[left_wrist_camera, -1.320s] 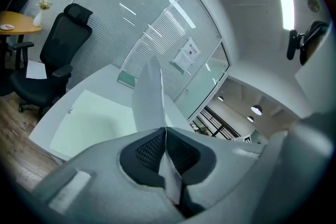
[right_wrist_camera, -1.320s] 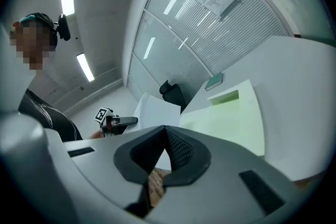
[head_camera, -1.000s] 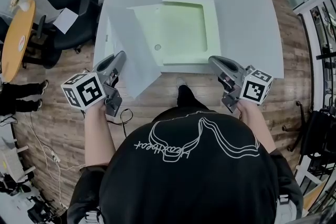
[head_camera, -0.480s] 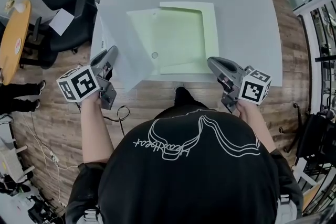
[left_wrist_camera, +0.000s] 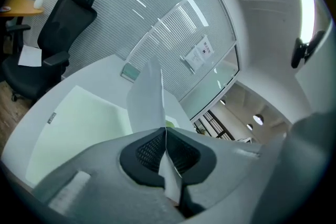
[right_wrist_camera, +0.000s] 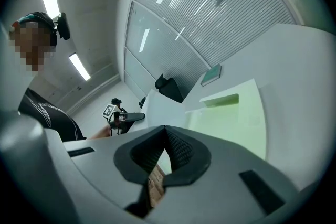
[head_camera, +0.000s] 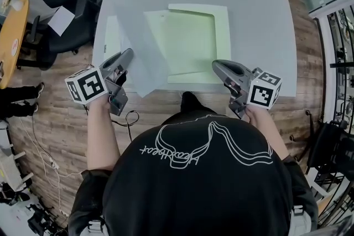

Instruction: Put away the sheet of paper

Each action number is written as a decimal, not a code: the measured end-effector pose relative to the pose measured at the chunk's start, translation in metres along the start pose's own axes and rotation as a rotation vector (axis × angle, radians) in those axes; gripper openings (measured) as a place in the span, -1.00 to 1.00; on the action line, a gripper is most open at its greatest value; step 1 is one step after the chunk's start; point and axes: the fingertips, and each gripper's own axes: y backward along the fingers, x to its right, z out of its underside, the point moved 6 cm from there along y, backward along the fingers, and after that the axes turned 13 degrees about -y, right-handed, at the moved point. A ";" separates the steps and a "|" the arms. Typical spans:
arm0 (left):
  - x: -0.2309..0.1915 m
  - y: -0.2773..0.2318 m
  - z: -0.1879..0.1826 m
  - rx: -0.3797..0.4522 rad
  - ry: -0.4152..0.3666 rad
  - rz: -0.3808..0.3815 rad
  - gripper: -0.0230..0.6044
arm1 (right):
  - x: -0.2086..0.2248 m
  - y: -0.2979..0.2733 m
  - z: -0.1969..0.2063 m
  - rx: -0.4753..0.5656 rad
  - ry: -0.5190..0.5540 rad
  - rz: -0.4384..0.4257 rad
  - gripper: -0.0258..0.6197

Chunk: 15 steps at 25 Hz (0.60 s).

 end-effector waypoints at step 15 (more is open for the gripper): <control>-0.015 -0.039 0.013 -0.076 0.043 0.062 -0.89 | 0.023 -0.012 0.008 -0.015 -0.062 0.034 -0.89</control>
